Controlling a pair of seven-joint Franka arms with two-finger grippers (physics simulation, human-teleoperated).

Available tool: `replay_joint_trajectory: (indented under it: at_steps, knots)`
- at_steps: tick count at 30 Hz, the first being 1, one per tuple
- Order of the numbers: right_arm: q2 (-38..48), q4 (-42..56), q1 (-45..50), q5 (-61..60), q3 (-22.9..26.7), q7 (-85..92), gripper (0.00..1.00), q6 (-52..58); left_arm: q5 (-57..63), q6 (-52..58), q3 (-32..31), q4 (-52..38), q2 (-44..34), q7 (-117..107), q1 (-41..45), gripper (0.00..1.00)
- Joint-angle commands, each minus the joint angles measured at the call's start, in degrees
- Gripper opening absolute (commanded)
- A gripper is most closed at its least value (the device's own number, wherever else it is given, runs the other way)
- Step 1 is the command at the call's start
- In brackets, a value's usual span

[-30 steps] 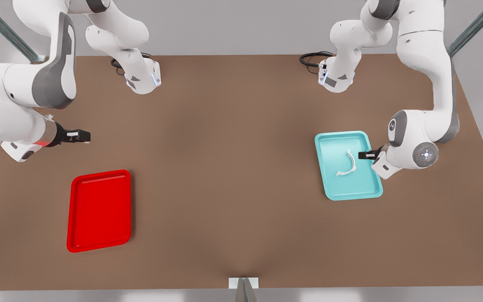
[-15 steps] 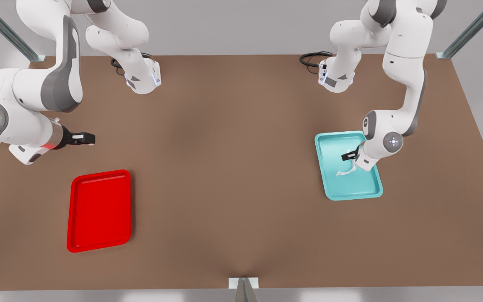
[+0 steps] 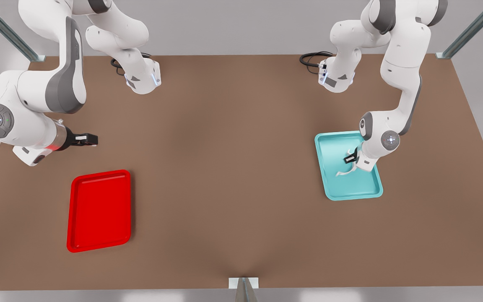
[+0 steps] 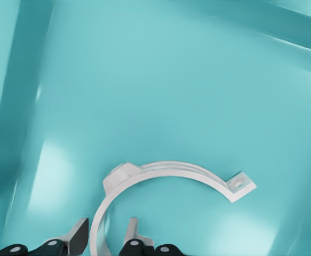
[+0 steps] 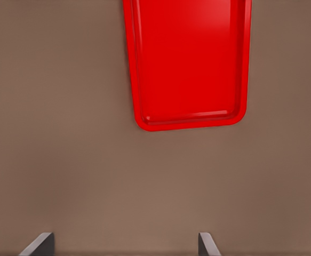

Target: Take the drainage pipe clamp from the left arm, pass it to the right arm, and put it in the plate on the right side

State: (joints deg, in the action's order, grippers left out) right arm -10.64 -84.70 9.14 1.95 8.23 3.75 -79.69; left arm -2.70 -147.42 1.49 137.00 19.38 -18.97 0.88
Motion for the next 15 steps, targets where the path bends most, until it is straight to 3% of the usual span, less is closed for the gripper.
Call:
replay_joint_trajectory:
  at_steps: [1, 7, 15]
  knots:
    - [0.09, -0.03, 0.00, -0.02, 0.03, -0.15, 1.00, -0.03, -0.02, -0.85, 0.00, -0.06, -0.05, -2.48, -0.01, 0.48]
    - [0.00, -0.64, 0.18, 0.07, 0.03, -0.15, 1.00, -0.46, -0.11, -0.06, 0.00, -0.06, -0.13, -2.57, -0.09, 0.34]
    - [0.09, -0.73, 0.18, 0.07, 0.03, -0.15, 1.00, -0.55, -0.02, -0.06, 0.00, -0.06, 0.39, -2.48, -0.01, 0.33]
